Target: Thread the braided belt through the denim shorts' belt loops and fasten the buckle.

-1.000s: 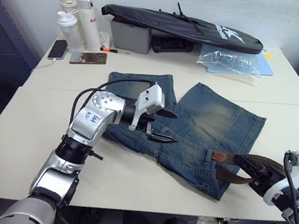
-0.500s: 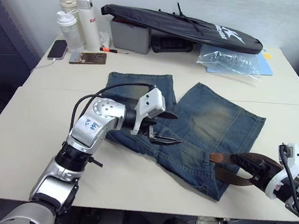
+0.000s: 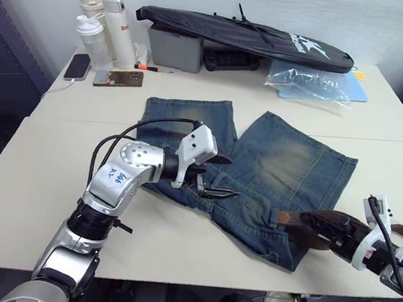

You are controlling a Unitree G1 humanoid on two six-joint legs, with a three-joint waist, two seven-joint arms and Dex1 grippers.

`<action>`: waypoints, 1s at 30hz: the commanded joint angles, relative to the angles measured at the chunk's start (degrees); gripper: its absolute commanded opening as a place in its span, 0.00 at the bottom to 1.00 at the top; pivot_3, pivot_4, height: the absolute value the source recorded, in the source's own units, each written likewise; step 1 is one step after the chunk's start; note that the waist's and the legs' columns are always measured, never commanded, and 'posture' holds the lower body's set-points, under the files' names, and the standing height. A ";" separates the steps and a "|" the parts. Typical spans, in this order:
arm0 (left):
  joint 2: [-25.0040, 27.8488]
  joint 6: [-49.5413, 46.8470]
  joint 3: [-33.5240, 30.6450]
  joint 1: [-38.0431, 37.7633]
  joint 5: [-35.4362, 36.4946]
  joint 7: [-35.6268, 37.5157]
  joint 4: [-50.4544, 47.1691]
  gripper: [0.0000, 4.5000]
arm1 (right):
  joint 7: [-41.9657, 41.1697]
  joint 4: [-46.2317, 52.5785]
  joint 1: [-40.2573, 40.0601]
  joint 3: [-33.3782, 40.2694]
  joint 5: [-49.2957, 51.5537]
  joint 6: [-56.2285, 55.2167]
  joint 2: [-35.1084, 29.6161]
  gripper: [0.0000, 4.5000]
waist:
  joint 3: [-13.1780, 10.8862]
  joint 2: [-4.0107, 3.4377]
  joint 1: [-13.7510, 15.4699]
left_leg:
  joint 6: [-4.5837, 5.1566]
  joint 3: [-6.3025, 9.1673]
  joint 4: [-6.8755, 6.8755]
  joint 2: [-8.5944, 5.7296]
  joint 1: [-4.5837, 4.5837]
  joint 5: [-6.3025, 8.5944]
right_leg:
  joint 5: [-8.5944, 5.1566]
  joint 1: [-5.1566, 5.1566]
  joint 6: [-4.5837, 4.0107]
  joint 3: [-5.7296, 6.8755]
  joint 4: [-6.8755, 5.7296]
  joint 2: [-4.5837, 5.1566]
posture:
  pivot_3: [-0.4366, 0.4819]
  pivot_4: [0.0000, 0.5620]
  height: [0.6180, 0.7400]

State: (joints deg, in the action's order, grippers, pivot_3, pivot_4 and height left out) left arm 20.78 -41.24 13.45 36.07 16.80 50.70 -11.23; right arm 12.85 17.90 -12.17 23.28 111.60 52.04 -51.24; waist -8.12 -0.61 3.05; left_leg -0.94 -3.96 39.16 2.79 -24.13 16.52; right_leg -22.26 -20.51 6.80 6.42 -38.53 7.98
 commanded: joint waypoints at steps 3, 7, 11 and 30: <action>-0.06 -0.55 -0.07 0.52 1.83 -0.77 -3.51 1.00 | 3.82 1.84 1.02 -5.24 -4.46 -4.99 8.57 0.00 | 0.05 0.06 -0.09 | -0.01 0.01 -0.03 0.02 0.00 0.00 | 0.00 -0.01 0.00 0.00 -0.01 -0.03 | 0.48 0.27 0.23; 0.27 -0.49 0.10 0.97 1.87 -0.70 -3.19 1.00 | 4.29 3.68 -0.27 -7.65 -9.38 -5.68 12.11 0.00 | 0.15 0.06 -0.36 | -0.01 -0.05 -0.04 0.03 0.03 -0.01 | 0.00 -0.04 0.00 -0.07 -0.04 -0.04 | 0.48 0.27 0.23; -0.30 0.20 0.45 2.11 1.73 -0.58 -1.91 1.00 | 5.07 4.02 0.15 -11.02 -16.93 -6.65 15.64 0.00 | 0.45 0.28 -0.57 | -0.04 -0.04 -0.04 0.15 0.06 0.00 | -0.01 -0.04 -0.01 -0.11 -0.02 -0.17 | 0.48 0.27 0.23; -2.45 5.18 2.99 5.44 1.09 1.91 3.96 1.00 | 1.18 7.28 -0.36 -5.50 -18.59 -8.22 18.75 0.49 | 0.70 0.19 -1.38 | -0.17 -0.12 -0.01 0.35 0.00 0.06 | -0.08 -0.18 -0.15 -0.23 -0.09 -0.36 | 0.48 0.27 0.23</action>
State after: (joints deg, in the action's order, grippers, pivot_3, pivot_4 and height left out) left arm 18.54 -37.31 16.82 40.07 17.66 52.26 -6.76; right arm 13.64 23.91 -11.83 16.65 93.18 43.79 -32.05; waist -7.42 -0.42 1.67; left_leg -1.11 -4.09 39.15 3.14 -24.12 16.58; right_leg -22.33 -20.69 6.65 6.18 -38.62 7.63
